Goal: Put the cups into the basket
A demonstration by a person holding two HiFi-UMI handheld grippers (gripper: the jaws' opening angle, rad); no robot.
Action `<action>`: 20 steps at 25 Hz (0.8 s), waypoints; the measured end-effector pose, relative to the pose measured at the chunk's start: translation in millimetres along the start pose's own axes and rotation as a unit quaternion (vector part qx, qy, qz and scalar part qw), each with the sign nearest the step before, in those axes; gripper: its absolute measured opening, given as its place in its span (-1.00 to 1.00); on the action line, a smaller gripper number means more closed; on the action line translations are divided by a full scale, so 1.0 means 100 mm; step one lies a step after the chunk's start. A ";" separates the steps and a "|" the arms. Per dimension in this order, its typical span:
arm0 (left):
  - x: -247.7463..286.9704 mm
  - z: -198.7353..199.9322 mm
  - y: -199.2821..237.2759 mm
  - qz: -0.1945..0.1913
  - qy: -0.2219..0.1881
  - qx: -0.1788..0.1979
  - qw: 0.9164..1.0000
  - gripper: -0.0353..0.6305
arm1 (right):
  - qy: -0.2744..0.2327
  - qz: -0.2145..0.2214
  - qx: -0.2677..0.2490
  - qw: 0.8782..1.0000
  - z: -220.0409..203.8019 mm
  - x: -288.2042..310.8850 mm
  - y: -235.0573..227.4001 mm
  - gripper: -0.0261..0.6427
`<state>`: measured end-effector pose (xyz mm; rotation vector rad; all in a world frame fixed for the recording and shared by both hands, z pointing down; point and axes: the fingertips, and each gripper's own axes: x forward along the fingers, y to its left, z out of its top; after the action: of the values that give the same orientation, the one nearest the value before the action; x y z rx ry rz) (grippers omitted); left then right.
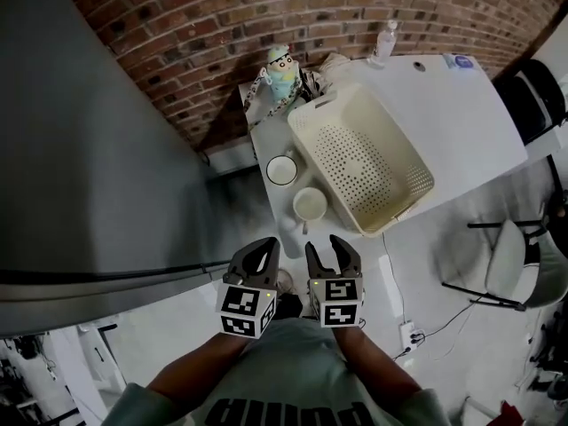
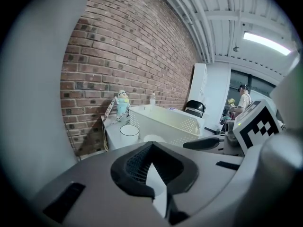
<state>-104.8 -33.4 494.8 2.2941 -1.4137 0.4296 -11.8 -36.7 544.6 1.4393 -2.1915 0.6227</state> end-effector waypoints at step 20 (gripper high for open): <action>0.47 -0.16 0.59 -0.009 0.044 0.026 0.999 -0.90 | 0.013 -0.070 0.047 0.996 0.00 0.79 -0.06 0.19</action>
<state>-138.0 -86.0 540.8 2.2963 -1.3533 0.5611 -34.6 -96.6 591.4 1.6084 -2.0453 0.6992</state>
